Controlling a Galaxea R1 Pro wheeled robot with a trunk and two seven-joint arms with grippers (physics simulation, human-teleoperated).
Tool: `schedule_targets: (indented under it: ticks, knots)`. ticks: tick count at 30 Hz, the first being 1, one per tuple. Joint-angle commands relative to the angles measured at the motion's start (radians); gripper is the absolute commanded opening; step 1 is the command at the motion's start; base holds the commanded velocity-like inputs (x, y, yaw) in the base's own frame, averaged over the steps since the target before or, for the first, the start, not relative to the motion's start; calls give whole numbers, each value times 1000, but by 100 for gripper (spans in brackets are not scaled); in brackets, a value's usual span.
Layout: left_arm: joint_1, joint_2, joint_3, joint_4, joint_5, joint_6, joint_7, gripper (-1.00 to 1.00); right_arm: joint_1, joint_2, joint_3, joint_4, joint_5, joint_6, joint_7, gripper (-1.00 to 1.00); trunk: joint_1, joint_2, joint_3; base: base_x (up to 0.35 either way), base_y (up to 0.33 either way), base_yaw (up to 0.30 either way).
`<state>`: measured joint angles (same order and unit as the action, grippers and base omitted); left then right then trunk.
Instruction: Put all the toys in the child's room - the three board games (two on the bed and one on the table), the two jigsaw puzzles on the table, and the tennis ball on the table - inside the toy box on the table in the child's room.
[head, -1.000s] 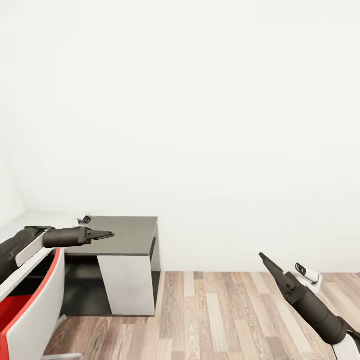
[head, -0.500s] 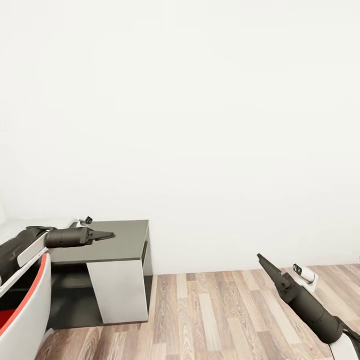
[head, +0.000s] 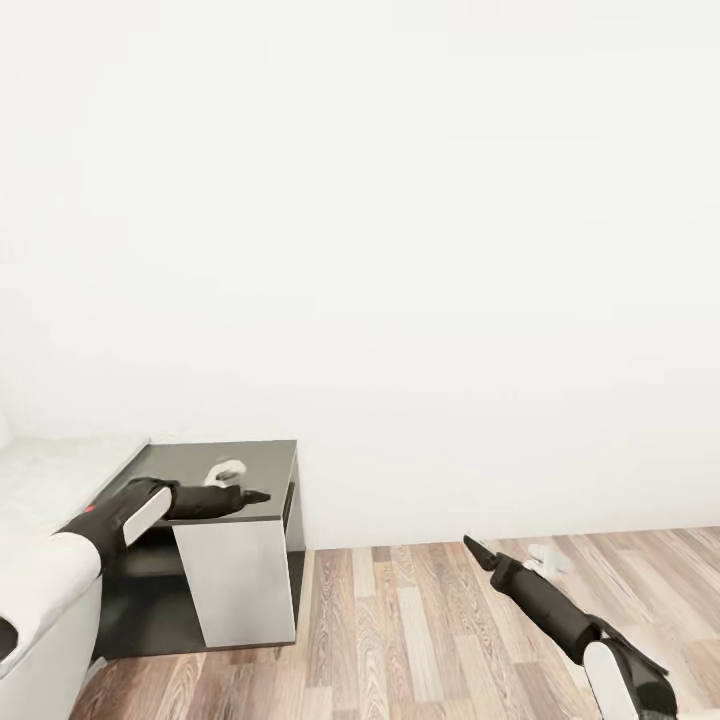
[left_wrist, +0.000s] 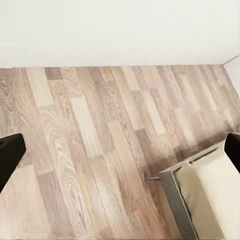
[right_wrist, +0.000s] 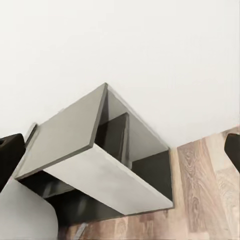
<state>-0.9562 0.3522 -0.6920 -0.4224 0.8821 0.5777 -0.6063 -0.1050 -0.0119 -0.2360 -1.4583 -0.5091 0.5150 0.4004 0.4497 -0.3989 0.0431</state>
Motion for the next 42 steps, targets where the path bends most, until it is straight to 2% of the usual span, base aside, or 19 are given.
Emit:
schedule_targets:
  ticks: [1,3,6,9,11,14,15,17,19,22,23,24,27,30,33,36,40,42]
  knots:
    - [0,-10,-5,24,9,-1,25,100,-8,1,6,16,-6,9,-21,100,0,-1,0,0,0,0]
    - [13,-37,-8,94,6,-13,79,100,-21,3,38,69,-2,10,-76,100,0,-1,0,0,0,0]
    - [77,-70,-26,175,0,-50,137,100,-29,3,102,158,1,8,-149,100,0,-1,0,0,0,0]
    - [148,-82,-42,205,-3,-102,182,100,-26,3,141,260,4,0,-207,100,0,-1,0,0,0,0]
    - [214,-86,-54,215,-7,-146,234,100,-24,4,168,365,7,-3,-258,100,0,-1,0,0,0,0]
    - [322,-90,-65,222,-10,-220,350,100,-23,4,221,556,13,-17,-352,100,0,-1,0,0,0,0]
    - [361,-91,-67,224,-10,-250,401,100,-23,4,244,629,15,-44,-388,100,0,-1,0,0,0,0]
    - [401,-92,-68,225,-11,-283,451,100,-23,4,267,700,16,-85,-420,100,0,-1,0,0,0,0]
    - [481,-92,-69,225,-10,-356,536,100,-22,5,322,844,22,-182,-479,100,0,-1,0,0,0,0]
    - [553,-93,-70,226,-11,-425,586,100,-22,10,394,981,35,-265,-530,100,0,-1,0,0,0,0]
    - [606,-93,-70,228,-11,-475,604,100,-22,14,445,1064,39,-315,-557,100,0,-1,0,0,0,0]
    - [637,-92,-71,231,-11,-509,612,100,-22,15,471,1111,40,-346,-569,100,0,-1,0,0,0,0]
    - [688,-92,-73,261,-10,-590,620,100,-22,17,504,1201,40,-420,-582,100,0,-1,0,0,0,0]
    - [707,-94,-73,314,-10,-635,622,100,-22,19,514,1252,38,-461,-586,100,0,-1,0,0,0,0]
    - [726,-103,-73,372,-10,-679,624,100,-20,35,519,1322,37,-483,-588,100,0,-1,0,0,0,0]
    - [753,-112,-73,394,-10,-709,623,100,-20,44,520,1379,41,-501,-588,100,0,-1,0,0,0,0]
    - [793,-140,-74,410,-12,-730,624,100,-22,45,522,1423,43,-599,-589,100,0,-1,-2,0,0,0]
    - [805,-147,-75,411,-22,-735,624,100,-22,41,522,1428,42,-617,-589,100,0,-1,-5,0,0,0]
